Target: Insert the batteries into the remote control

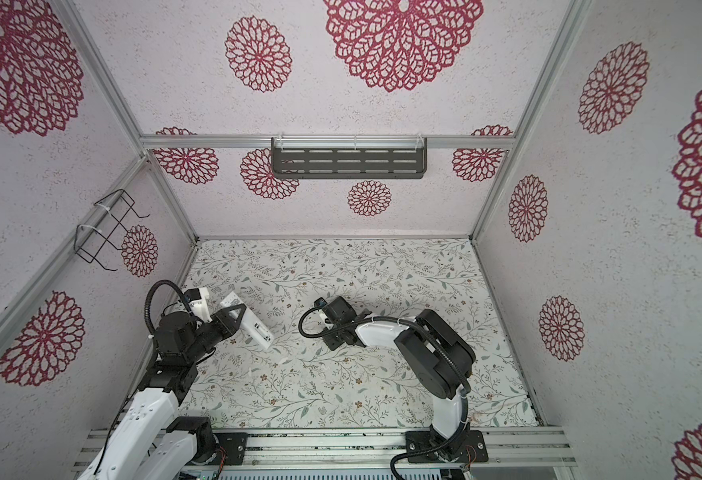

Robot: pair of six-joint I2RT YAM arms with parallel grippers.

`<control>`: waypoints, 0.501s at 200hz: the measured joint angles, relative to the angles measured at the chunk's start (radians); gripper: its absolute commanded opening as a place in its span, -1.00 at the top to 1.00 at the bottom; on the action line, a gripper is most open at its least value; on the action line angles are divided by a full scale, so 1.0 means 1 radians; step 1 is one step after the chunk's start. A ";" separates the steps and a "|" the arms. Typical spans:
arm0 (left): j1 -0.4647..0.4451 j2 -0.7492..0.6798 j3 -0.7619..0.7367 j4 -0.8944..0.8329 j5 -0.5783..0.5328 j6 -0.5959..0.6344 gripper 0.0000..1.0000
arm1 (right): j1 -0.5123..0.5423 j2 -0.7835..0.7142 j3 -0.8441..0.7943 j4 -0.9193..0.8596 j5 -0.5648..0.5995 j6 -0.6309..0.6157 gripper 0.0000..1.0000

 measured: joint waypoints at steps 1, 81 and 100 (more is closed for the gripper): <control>0.000 0.000 0.000 0.000 0.000 0.000 0.64 | 0.000 -0.001 -0.002 0.002 0.000 0.003 0.56; 0.000 0.002 0.000 0.005 0.003 0.000 0.63 | 0.006 -0.023 -0.042 0.036 0.003 0.013 0.72; 0.000 0.003 0.000 0.007 0.008 -0.002 0.63 | 0.009 -0.028 -0.050 0.042 0.003 0.014 0.77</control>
